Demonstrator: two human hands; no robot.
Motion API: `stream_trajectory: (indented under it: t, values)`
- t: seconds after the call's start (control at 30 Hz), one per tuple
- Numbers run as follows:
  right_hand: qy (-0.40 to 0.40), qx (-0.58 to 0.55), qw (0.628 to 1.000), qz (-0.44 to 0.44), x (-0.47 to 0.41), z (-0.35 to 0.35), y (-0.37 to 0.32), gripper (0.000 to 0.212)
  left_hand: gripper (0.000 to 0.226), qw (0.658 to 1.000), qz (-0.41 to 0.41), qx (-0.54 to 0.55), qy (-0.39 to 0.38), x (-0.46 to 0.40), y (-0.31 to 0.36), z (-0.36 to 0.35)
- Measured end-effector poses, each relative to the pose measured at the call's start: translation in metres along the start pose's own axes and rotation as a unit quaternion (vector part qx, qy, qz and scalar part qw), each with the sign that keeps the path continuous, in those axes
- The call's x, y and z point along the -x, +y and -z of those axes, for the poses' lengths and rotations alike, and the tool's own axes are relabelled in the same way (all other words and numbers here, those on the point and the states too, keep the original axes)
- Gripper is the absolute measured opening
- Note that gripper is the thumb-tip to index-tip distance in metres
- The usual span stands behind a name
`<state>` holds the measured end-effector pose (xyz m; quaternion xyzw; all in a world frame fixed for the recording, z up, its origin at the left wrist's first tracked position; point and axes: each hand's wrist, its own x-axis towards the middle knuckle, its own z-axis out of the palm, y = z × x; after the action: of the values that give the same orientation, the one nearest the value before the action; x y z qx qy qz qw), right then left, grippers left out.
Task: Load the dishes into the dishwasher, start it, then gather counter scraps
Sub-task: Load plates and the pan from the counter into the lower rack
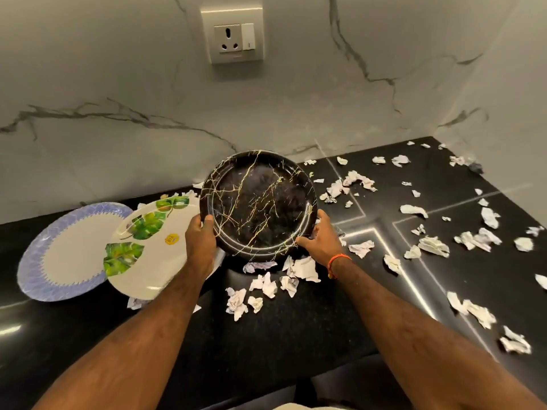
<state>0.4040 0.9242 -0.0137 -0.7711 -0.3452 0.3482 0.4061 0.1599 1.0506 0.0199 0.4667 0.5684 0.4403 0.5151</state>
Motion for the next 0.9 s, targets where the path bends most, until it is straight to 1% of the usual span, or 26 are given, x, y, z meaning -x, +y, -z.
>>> stream_trajectory:
  t: [0.07,0.13,0.2,0.27,0.3,0.33,0.47,0.57,0.63,0.7,0.8,0.9]
  values:
    - [0.066,0.008,0.998,0.014,0.016,0.011,0.0,0.094,0.019,0.999,-0.013,0.027,-0.042,0.001,0.008,-0.002]
    - [0.14,-0.017,0.99,0.005,0.035,0.023,-0.006,0.081,0.018,0.995,-0.028,0.025,-0.091,-0.001,0.014,-0.003]
    - [0.208,-0.053,0.976,-0.016,0.059,0.033,-0.01,0.058,0.016,0.986,-0.025,0.024,-0.163,-0.002,0.018,-0.004]
    - [0.254,-0.063,0.965,-0.036,0.087,0.04,-0.014,0.031,0.015,0.974,-0.003,0.038,-0.225,0.007,0.023,-0.007]
    - [0.27,-0.072,0.959,-0.044,0.101,0.041,-0.014,0.023,0.014,0.969,0.004,0.044,-0.244,0.013,0.026,-0.01]
    - [0.292,-0.081,0.951,-0.052,0.118,0.041,-0.012,0.02,0.014,0.963,0.008,0.046,-0.264,0.02,0.028,-0.013]
    - [0.382,-0.076,0.917,-0.091,0.189,0.038,0.005,0.017,0.013,0.928,0.033,0.05,-0.369,0.048,0.031,-0.033]
    - [0.433,-0.044,0.893,-0.119,0.246,0.04,0.027,0.03,0.019,0.889,0.052,0.029,-0.455,0.081,0.03,-0.054]
    - [0.453,-0.019,0.879,-0.146,0.282,0.041,0.041,0.038,0.017,0.863,0.057,0.021,-0.501,0.109,0.032,-0.065]
    - [0.483,0.004,0.858,-0.174,0.321,0.042,0.053,0.044,0.017,0.838,0.065,-0.003,-0.542,0.142,0.032,-0.073]
    - [0.52,0.052,0.826,-0.213,0.371,0.041,0.07,0.052,0.025,0.779,0.072,-0.027,-0.622,0.185,0.027,-0.081]
    - [0.528,0.117,0.8,-0.26,0.419,0.035,0.084,0.049,0.022,0.712,0.082,-0.043,-0.696,0.234,0.025,-0.084]
